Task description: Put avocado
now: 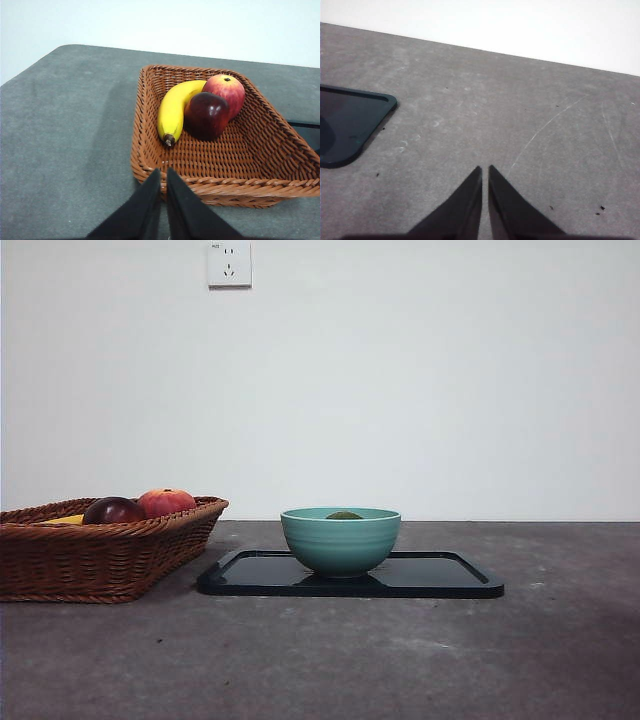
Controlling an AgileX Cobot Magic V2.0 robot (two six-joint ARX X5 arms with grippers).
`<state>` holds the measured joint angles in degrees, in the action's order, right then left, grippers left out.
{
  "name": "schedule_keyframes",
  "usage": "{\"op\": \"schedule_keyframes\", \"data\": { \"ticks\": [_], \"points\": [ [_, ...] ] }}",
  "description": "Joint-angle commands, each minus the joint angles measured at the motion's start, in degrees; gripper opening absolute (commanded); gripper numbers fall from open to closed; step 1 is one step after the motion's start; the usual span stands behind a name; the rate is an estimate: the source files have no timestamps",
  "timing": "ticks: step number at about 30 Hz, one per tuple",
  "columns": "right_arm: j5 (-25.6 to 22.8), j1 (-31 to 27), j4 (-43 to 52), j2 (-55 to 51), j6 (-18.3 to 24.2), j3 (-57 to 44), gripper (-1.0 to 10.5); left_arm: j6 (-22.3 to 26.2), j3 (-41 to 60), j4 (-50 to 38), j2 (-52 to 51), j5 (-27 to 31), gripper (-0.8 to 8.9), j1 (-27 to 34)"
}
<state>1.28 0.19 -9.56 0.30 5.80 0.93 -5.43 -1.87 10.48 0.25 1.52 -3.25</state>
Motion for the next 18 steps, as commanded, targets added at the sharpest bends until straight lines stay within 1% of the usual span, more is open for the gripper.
{"op": "schedule_keyframes", "data": {
  "ticks": [1, 18],
  "points": [
    [-0.22, -0.5, 0.72, -0.09, 0.26, -0.28, 0.2, 0.44, 1.22, 0.24, -0.07, -0.07, 0.19, 0.02],
    [-0.2, -1.18, 0.7, -0.09, 0.26, -0.28, 0.2, 0.42, 1.22, 0.24, -0.07, -0.07, 0.19, 0.02]
  ]
}}
